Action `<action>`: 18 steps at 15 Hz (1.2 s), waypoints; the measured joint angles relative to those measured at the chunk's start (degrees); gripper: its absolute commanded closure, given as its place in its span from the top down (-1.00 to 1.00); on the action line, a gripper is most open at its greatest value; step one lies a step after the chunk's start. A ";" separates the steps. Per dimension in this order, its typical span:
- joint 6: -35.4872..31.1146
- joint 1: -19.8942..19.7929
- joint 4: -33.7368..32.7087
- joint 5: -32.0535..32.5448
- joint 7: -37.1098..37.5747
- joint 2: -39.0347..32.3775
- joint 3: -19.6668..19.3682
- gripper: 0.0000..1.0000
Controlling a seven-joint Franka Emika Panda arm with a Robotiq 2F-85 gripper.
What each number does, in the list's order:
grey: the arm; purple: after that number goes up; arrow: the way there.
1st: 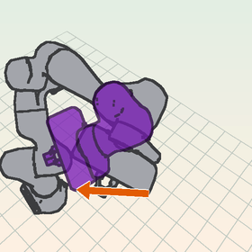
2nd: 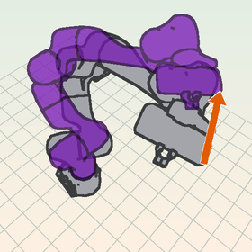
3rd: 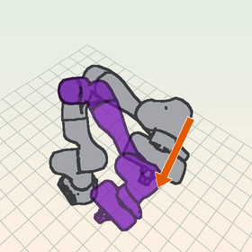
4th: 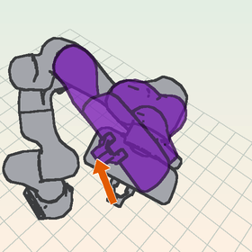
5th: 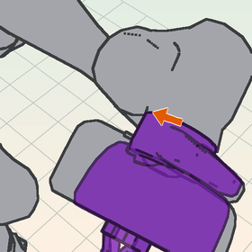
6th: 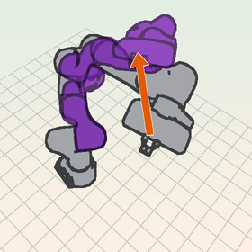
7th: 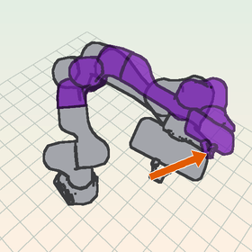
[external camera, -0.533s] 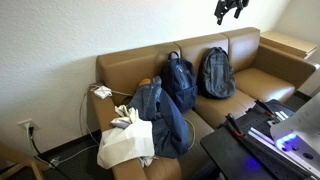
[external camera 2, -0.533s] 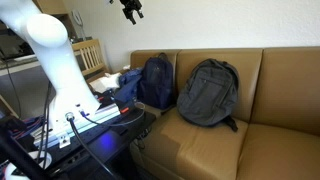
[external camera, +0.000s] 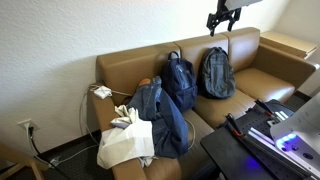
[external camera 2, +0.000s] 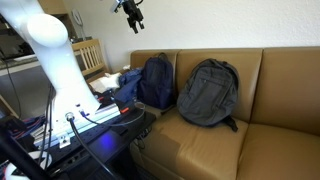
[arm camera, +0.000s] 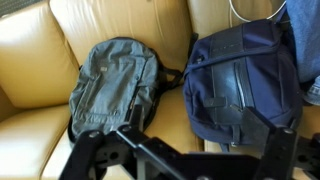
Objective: Stack the bags on top of each other.
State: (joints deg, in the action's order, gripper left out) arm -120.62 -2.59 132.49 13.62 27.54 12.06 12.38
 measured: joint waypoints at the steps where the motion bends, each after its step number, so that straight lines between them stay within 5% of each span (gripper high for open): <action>1: -0.14 0.56 -1.42 -1.34 2.23 -3.78 -0.01 1.00; 8: -5.63 8.04 -20.56 -6.16 24.26 -29.02 -2.84 1.00; 13: -6.27 10.30 -24.60 -5.99 27.27 -32.87 -5.01 1.00; 18: -23.54 14.26 -25.87 -4.79 40.09 -39.79 -11.74 1.00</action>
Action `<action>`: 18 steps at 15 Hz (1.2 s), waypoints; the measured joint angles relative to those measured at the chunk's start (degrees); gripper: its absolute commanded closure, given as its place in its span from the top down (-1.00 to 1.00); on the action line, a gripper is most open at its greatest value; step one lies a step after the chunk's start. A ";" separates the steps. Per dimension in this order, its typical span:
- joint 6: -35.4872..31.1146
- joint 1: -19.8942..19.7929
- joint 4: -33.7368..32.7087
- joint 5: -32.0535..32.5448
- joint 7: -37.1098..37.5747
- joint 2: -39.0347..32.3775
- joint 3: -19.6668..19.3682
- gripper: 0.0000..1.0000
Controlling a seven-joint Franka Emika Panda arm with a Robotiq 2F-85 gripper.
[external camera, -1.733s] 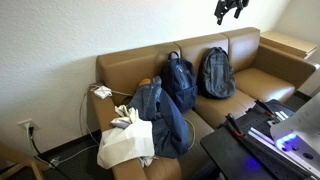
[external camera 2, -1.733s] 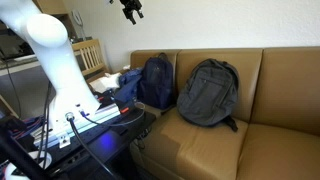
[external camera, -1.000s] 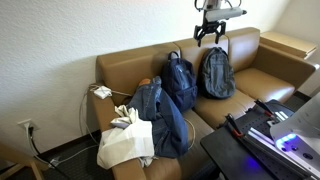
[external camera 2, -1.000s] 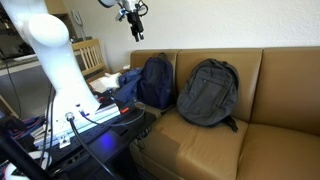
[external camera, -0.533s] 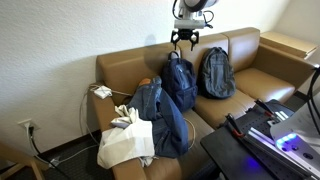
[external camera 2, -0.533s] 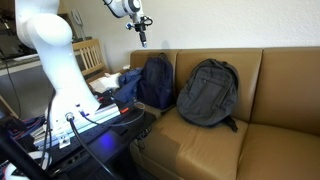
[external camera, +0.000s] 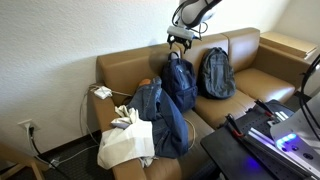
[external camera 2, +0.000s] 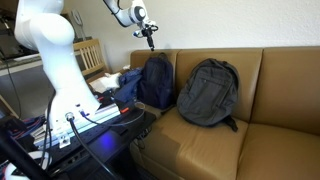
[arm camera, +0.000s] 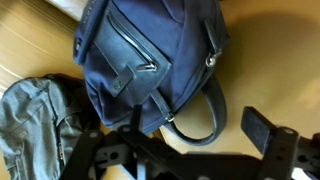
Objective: Stack the bags on top of each other.
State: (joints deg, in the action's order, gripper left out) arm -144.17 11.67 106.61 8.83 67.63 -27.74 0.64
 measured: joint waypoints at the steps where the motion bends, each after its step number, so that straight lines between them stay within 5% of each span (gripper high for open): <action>1: -3.73 1.02 -0.75 0.79 2.91 -2.30 -1.76 1.00; 5: -15.14 7.07 -4.77 2.82 15.42 -10.25 -10.49 1.00; 7: -18.03 10.87 -6.89 2.96 20.95 -13.12 -15.30 0.47; 9: -18.11 13.17 -8.38 2.94 23.94 -15.28 -18.22 0.20; 18: -17.91 13.81 -10.83 1.80 28.35 -17.82 -19.04 -0.99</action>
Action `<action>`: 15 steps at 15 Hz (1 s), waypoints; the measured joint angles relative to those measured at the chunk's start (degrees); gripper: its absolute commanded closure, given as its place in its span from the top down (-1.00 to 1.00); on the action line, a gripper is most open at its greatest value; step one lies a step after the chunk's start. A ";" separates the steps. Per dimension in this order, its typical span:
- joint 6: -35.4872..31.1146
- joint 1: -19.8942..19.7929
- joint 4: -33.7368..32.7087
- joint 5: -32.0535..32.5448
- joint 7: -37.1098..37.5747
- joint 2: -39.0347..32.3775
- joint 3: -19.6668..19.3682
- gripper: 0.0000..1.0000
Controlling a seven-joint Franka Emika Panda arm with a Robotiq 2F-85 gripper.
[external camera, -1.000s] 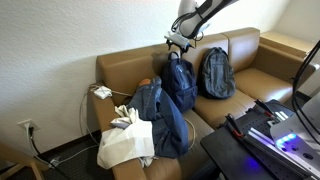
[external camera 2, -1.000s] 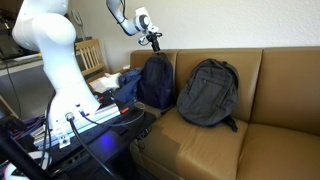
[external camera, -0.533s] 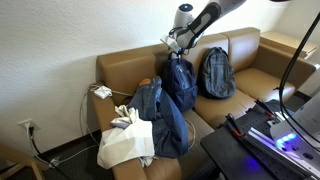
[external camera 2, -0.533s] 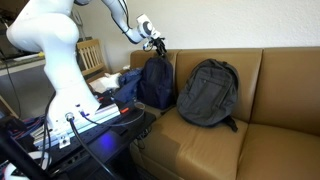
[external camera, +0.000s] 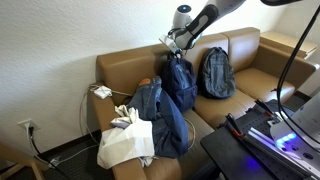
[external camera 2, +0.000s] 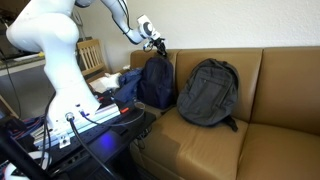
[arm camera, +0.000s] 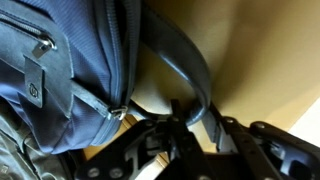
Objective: Stack the bags on top of each other.
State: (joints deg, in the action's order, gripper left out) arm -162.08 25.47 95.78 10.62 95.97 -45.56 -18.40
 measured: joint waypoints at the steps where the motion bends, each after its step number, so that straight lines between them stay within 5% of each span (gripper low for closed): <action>1: 0.00 0.00 0.00 -0.29 0.51 -0.09 0.06 -1.00; 8: 0.04 -3.71 0.49 -5.84 0.82 1.22 2.69 -0.96; 15: -4.78 1.34 15.64 -0.61 8.20 12.27 -8.19 -0.96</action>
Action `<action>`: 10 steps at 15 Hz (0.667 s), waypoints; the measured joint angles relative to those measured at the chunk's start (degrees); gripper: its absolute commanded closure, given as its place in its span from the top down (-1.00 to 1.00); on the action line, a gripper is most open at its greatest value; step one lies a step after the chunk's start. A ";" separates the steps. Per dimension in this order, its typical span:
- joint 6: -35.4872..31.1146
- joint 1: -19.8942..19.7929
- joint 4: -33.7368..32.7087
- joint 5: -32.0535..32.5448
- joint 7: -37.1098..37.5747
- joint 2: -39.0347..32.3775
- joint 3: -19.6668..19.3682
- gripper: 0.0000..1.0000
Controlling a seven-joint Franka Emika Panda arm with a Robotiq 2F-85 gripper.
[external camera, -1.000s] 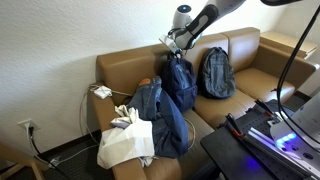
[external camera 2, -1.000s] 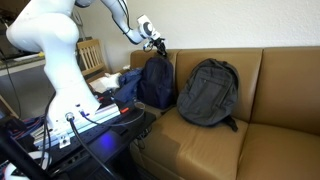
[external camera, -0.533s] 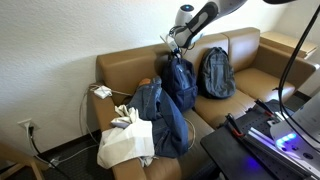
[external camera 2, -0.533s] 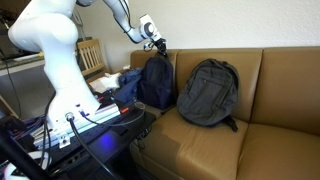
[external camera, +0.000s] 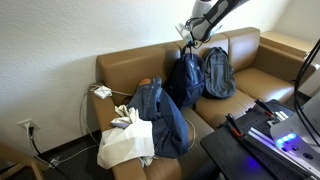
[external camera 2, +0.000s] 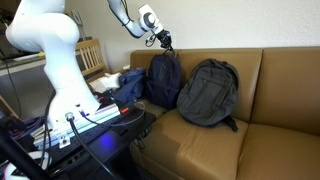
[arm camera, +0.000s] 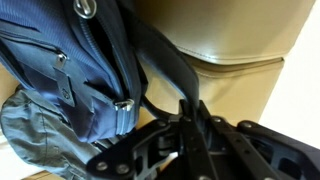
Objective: Stack the bags on top of each other.
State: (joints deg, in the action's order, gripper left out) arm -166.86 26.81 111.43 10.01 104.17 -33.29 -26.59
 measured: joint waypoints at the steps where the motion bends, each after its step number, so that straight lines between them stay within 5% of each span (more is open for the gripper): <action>1: -2.39 1.11 2.64 1.00 1.42 1.44 -1.57 -0.96; 10: -21.91 3.12 25.14 3.49 1.99 16.75 -7.02 -0.96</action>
State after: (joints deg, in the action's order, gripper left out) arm -188.77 29.93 136.57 13.50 106.16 -16.54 -33.61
